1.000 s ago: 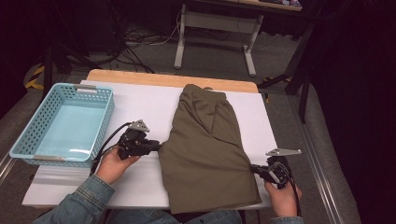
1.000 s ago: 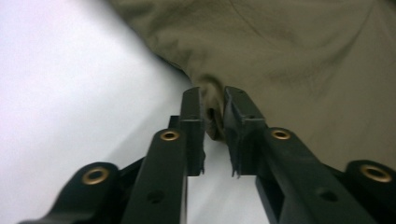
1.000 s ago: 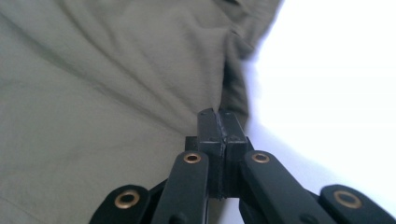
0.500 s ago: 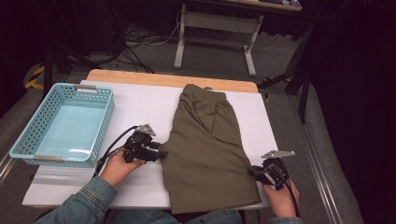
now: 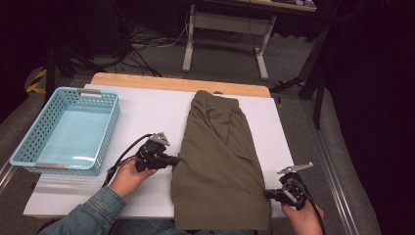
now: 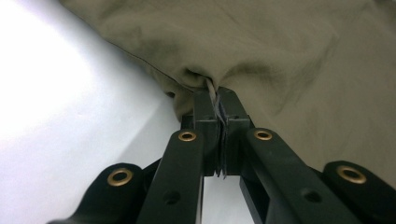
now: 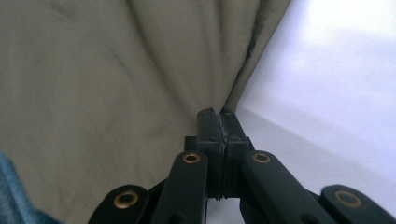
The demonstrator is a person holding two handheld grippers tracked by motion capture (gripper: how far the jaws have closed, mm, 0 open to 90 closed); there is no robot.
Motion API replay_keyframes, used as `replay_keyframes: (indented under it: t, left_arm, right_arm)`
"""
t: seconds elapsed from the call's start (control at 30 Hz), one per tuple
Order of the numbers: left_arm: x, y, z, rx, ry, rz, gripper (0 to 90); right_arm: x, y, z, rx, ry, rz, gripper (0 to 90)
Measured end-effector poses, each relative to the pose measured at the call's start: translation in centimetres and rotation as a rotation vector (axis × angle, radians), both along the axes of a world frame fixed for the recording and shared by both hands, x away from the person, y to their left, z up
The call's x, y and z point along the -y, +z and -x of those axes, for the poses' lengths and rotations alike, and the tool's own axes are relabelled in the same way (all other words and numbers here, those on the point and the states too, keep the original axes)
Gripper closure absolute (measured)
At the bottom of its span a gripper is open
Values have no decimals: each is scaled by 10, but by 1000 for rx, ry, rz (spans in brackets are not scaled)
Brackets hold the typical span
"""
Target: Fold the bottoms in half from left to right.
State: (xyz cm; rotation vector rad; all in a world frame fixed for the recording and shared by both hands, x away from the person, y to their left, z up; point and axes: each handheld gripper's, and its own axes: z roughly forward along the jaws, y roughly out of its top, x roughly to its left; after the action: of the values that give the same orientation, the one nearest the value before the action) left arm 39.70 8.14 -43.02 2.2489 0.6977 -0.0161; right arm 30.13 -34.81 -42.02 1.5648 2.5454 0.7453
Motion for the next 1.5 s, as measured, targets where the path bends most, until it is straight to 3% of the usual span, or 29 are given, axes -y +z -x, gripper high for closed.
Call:
replay_keyframes:
  t: [0.1, 0.13, 0.17, 0.2, 0.23, 0.33, 0.43, 0.57, 0.7, 0.87, 0.97, 1.1, 1.5]
  left_arm:
    - [-4, 2, 0, -4, 11, -6, 886]
    - [-5, 1, 0, -7, 14, -7, 885]
    - [-4, 0, -1, -10, 14, -9, 885]
    - [-4, -1, -1, -11, 13, -14, 885]
    - [-2, -3, -1, -9, 10, -24, 885]
    - [0, -3, 0, 2, 10, -35, 885]
    - [-3, -2, 1, 12, 25, -23, 884]
    - [-8, 1, 4, 62, 47, 7, 873]
    - [-14, 7, 4, 91, 59, 37, 787]
    - [-21, 10, 2, 112, 81, 77, 583]
    - [-22, 11, 3, 135, 99, 77, 480]
    - [-26, 12, 1, 134, 106, 93, 420]
    - [-33, 14, -1, 155, 132, 104, 361]
  right_arm:
    - [-1, 4, 1, 17, 17, -14, 886]
    - [-1, 6, 0, 26, 25, -16, 832]
    - [-1, 7, -1, 44, 24, -13, 709]
    - [-1, 10, -4, 77, 8, -18, 629]
    - [-1, 12, -6, 89, 8, -32, 607]
    - [-7, 24, -16, 184, 14, -60, 553]
    - [-17, 34, -31, 265, 27, -71, 475]
    - [-27, 40, -50, 344, 30, -66, 368]
    - [-35, 41, -66, 350, 44, -84, 365]
    - [-48, 42, -85, 357, 59, -96, 372]
    - [-56, 43, -99, 377, 68, -70, 320]
    - [-67, 40, -120, 399, 68, -25, 283]
    - [-92, 24, -188, 368, 20, -49, 416]
